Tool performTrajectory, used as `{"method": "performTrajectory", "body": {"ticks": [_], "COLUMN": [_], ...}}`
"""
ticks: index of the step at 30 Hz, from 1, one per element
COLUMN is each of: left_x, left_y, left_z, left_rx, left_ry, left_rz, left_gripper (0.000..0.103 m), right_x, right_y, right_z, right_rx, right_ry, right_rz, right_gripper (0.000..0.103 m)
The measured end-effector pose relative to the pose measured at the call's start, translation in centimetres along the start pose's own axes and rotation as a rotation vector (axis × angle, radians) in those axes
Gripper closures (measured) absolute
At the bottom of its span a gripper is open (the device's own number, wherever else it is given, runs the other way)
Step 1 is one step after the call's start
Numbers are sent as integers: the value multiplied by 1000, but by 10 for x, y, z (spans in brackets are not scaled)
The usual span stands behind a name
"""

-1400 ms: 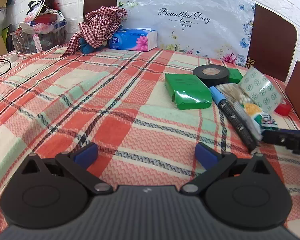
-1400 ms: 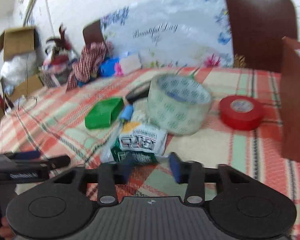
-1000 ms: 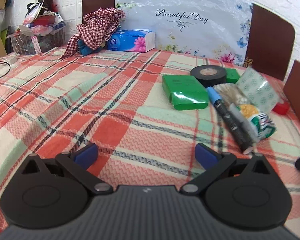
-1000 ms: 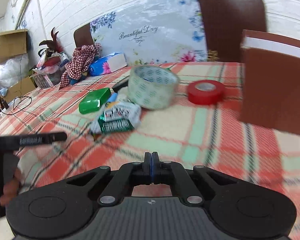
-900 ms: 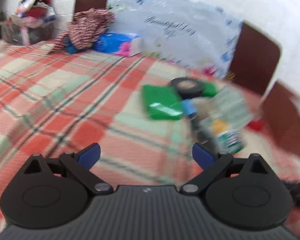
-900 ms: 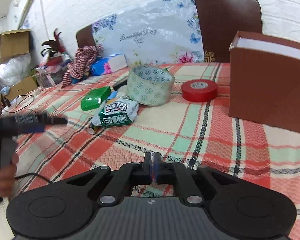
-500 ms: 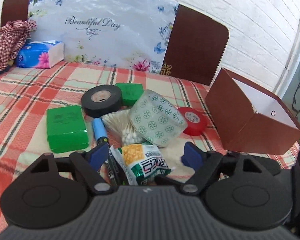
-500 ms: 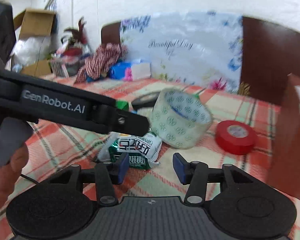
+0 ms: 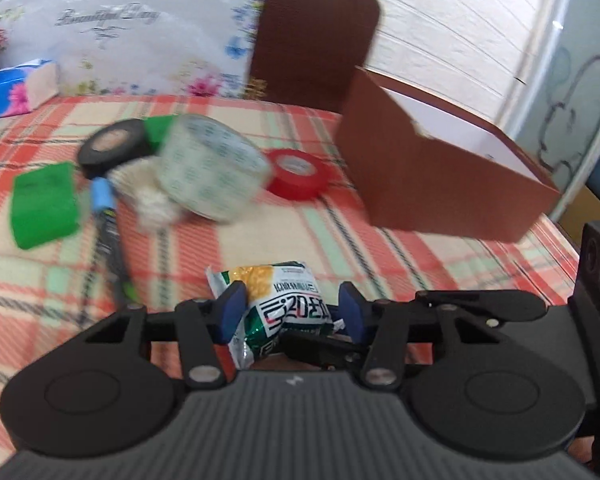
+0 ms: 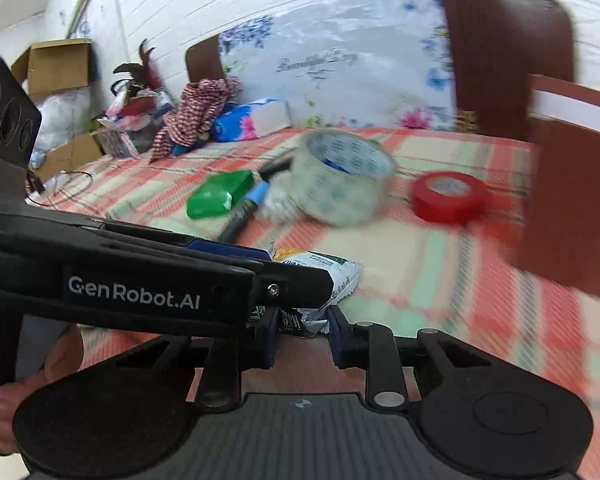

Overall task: Organize objects
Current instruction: 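Grasp the green-and-white snack packet with the left gripper and lift it, then carry the snack packet into the brown box and open the left gripper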

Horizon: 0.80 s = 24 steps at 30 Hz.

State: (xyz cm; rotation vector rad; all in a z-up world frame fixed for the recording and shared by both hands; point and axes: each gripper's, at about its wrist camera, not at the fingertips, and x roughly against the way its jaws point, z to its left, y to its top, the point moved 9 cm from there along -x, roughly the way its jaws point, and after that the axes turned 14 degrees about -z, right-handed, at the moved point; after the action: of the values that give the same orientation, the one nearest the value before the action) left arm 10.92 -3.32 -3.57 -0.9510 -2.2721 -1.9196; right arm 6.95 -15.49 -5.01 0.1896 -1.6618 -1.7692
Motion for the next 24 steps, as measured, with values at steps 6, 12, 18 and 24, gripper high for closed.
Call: {"method": "performTrajectory", "body": {"ticks": [6,12,18,24], "left_x": [-1,-6,-16,-19], "left_y": [-2,-6,-22,29], "left_z": [-40,-18,-34,-75], "left_rx": [-43,136,119,-15], "left_ry": [-43,-20,-70,-150], "left_rz": [35,118,174,83], "left_gripper": [26,25,60,67], "right_x": [55,61,22,41], "right_y": [-16,-9,-13,16], "right_z": [-32,-32,-20,-37], "right_rx": [11,16,74,64], "right_ry": [-128,-112,-89,-172], "right_rz": [-26,-79,10,-139], "right_gripper": [77,37,55,69]}}
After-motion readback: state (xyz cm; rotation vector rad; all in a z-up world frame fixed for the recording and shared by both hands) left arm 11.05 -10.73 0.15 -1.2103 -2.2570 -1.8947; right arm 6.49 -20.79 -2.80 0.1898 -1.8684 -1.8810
